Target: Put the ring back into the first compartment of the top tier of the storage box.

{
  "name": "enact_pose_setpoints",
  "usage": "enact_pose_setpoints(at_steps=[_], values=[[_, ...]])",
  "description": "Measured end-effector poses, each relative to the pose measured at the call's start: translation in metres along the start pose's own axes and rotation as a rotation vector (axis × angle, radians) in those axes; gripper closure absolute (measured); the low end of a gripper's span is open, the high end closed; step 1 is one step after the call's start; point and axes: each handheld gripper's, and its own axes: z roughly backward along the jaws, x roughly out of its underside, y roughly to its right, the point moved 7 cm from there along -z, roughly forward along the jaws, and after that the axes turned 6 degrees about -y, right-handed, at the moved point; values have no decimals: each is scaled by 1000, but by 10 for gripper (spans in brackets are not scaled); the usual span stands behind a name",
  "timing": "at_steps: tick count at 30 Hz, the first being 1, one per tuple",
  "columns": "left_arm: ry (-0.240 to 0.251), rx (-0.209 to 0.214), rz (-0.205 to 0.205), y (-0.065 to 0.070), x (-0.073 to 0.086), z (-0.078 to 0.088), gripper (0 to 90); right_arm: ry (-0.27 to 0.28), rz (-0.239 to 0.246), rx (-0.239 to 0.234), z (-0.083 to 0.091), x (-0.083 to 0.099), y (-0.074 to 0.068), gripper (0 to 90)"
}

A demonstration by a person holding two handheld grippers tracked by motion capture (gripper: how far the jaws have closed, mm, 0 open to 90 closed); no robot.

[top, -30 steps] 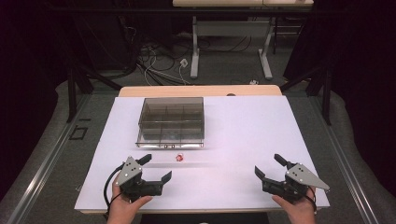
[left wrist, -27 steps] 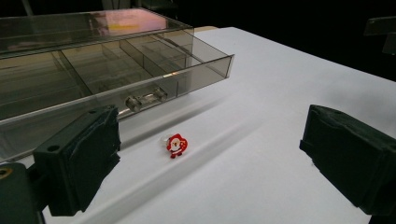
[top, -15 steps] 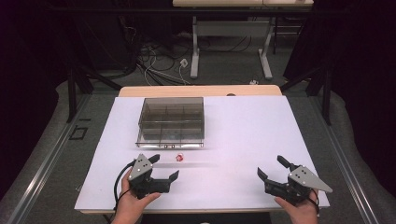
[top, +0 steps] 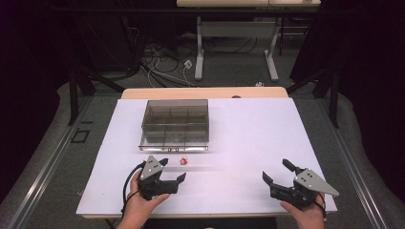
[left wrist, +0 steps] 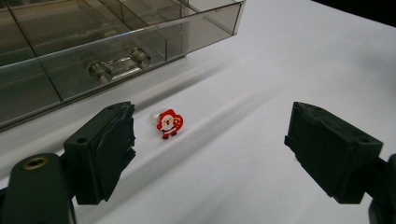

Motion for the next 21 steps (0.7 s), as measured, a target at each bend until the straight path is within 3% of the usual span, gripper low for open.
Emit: enact_pose_setpoints(at_steps=[4,21], values=[[-2,-1,-13,1,-1,-4,154,0,2,-2,0,0,0,159],[-17,-1,7,2,-4,-23,181,-2,-6,-1,-1,0,0,159]])
